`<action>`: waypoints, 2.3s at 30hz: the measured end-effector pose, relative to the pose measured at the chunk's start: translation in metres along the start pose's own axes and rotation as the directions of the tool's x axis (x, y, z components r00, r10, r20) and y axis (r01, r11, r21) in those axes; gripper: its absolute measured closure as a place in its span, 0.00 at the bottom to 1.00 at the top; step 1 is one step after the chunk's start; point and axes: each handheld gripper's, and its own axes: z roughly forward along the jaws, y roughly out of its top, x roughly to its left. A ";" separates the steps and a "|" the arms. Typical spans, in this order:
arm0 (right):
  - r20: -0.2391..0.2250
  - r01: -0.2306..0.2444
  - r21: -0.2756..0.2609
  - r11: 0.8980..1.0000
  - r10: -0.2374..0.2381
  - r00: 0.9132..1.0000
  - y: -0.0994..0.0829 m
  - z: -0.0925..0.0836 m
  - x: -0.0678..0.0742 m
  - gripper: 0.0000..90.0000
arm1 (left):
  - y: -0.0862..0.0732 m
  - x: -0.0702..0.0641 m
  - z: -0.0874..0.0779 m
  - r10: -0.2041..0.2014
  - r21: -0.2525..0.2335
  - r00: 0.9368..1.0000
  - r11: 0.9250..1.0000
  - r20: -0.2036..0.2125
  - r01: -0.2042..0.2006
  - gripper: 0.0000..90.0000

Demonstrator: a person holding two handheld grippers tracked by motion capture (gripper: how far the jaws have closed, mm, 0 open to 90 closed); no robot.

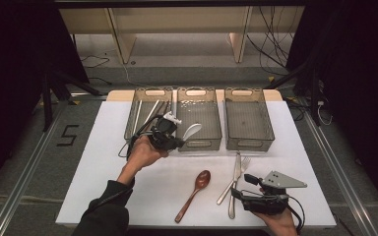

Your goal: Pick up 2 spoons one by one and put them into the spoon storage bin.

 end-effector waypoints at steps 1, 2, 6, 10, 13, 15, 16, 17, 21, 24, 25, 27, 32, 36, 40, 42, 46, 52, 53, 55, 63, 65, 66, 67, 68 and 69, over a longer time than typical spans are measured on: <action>0.000 -0.001 -0.001 1.000 0.001 1.000 0.000 0.000 0.000 0.33 | 0.003 0.001 0.000 0.001 -0.003 1.000 1.000 -0.004 -0.001 0.95; 0.001 -0.001 -0.001 1.000 0.001 1.000 0.000 0.000 0.000 0.33 | 0.006 0.001 0.000 -0.002 -0.009 1.000 1.000 -0.010 0.002 0.95; -0.001 0.000 -0.001 1.000 0.000 1.000 0.000 0.000 0.000 0.33 | 0.018 0.004 0.001 -0.011 -0.023 1.000 1.000 -0.013 0.011 0.95; -0.001 -0.001 -0.003 1.000 0.001 1.000 0.000 0.000 0.000 0.33 | 0.027 0.008 0.003 -0.021 -0.029 0.999 0.999 -0.028 0.020 0.95; -0.001 -0.001 -0.003 1.000 0.001 1.000 0.000 -0.001 0.000 0.33 | 0.033 0.012 0.005 -0.026 -0.033 0.999 0.999 -0.034 0.025 0.95; -0.001 -0.001 -0.005 1.000 0.001 1.000 0.000 0.000 -0.001 0.33 | 0.036 0.014 0.007 -0.033 -0.038 0.999 0.999 -0.041 0.031 0.95; -0.001 0.000 -0.004 1.000 0.000 1.000 0.000 0.000 -0.001 0.33 | 0.038 0.015 0.008 -0.036 -0.039 0.999 0.999 -0.040 0.035 0.95; -0.002 -0.001 -0.002 1.000 0.001 1.000 0.000 0.000 0.000 0.33 | 0.039 0.017 0.009 -0.041 -0.040 0.998 0.998 -0.037 0.040 0.95; -0.003 0.001 -0.004 1.000 -0.001 1.000 0.000 0.000 0.000 0.33 | 0.046 0.020 0.015 -0.052 -0.042 0.998 0.998 -0.047 0.051 0.95; -0.004 -0.002 -0.002 1.000 0.002 1.000 0.000 -0.001 0.000 0.33 | 0.050 0.021 0.019 -0.054 -0.045 0.997 0.998 -0.061 0.051 0.95; -0.005 -0.001 -0.001 1.000 0.001 1.000 0.000 -0.001 -0.001 0.33 | 0.051 0.022 0.020 -0.055 -0.050 0.997 0.997 -0.062 0.052 0.95; -0.005 -0.002 0.000 1.000 0.002 1.000 0.000 -0.001 -0.001 0.33 | 0.052 0.023 0.022 -0.061 -0.044 0.996 0.997 -0.068 0.058 0.95; -0.005 -0.001 -0.002 1.000 0.001 1.000 0.000 -0.001 -0.001 0.33 | 0.055 0.026 0.028 -0.077 -0.046 0.994 0.996 -0.074 0.073 0.94; -0.006 -0.003 -0.002 1.000 0.003 1.000 0.000 -0.001 -0.001 0.33 | 0.057 0.027 0.034 -0.082 -0.040 0.994 0.996 -0.076 0.079 0.94; -0.006 -0.001 -0.002 1.000 0.001 1.000 0.000 -0.001 0.000 0.33 | 0.056 0.029 0.039 -0.091 -0.033 0.993 0.996 -0.079 0.089 0.94; -0.006 -0.002 -0.004 1.000 0.002 1.000 0.000 -0.001 -0.001 0.33 | 0.056 0.029 0.041 -0.095 -0.028 0.992 0.995 -0.082 0.093 0.94; -0.006 -0.003 -0.003 1.000 0.003 1.000 0.000 -0.001 -0.001 0.33 | 0.054 0.030 0.045 -0.097 -0.018 0.992 0.995 -0.085 0.096 0.94; -0.007 -0.002 -0.003 1.000 0.002 1.000 0.000 -0.001 -0.001 0.33 | 0.053 0.030 0.051 -0.107 -0.005 0.991 0.994 -0.083 0.107 0.94; -0.006 -0.002 -0.003 1.000 0.002 1.000 0.000 -0.001 -0.001 0.33 | 0.053 0.030 0.052 -0.111 -0.006 0.990 0.994 -0.084 0.111 0.94; -0.006 -0.003 -0.003 1.000 0.003 1.000 0.000 -0.001 -0.001 0.33 | 0.054 0.030 0.053 -0.115 -0.004 0.990 0.993 -0.083 0.115 0.94; -0.007 -0.003 -0.003 1.000 0.003 1.000 0.000 -0.001 -0.001 0.33 | 0.054 0.029 0.058 -0.123 0.011 0.989 0.992 -0.077 0.124 0.94; -0.007 -0.002 -0.004 1.000 0.002 1.000 0.000 -0.001 -0.001 0.33 | 0.054 0.029 0.060 -0.122 0.010 0.990 0.992 -0.077 0.123 0.94; -0.007 -0.002 -0.004 1.000 0.002 1.000 0.000 -0.001 -0.001 0.33 | 0.054 0.029 0.060 -0.120 0.016 0.990 0.992 -0.077 0.121 0.94; -0.007 -0.002 -0.004 1.000 0.002 1.000 0.000 -0.001 -0.001 0.33 | 0.054 0.028 0.060 -0.125 0.012 0.989 0.992 -0.076 0.127 0.94; -0.007 -0.001 -0.005 1.000 0.001 1.000 0.000 -0.001 -0.001 0.33 | 0.054 0.028 0.061 -0.128 0.013 0.989 0.992 -0.074 0.129 0.94; -0.007 -0.002 -0.005 1.000 0.002 1.000 0.000 -0.001 -0.001 0.33 | 0.054 0.028 0.061 -0.128 0.017 0.989 0.991 -0.073 0.129 0.94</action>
